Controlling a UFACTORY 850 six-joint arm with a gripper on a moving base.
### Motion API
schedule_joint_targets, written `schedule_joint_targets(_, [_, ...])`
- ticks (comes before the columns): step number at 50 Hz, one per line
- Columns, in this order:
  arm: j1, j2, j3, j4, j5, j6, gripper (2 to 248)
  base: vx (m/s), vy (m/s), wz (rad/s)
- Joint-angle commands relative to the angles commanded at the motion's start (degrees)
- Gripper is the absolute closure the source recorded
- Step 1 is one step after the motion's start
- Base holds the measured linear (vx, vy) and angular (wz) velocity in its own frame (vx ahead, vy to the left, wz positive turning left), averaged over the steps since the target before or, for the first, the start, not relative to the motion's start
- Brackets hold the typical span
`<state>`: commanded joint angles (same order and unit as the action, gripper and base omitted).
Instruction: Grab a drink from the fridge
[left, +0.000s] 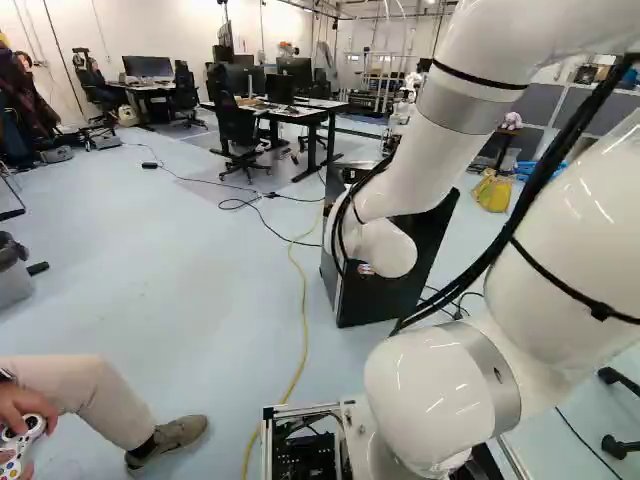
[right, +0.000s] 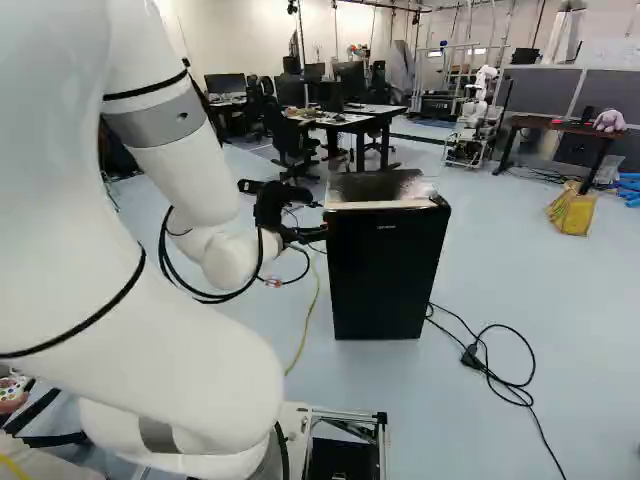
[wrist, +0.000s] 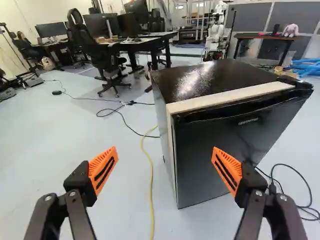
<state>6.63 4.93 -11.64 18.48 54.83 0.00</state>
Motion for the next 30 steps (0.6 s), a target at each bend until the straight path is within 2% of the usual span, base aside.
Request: schedule_joint_targets(30, [2.55,-8.72,-3.72,10.48,5.10,0.00,3,0.000,0.000,0.000])
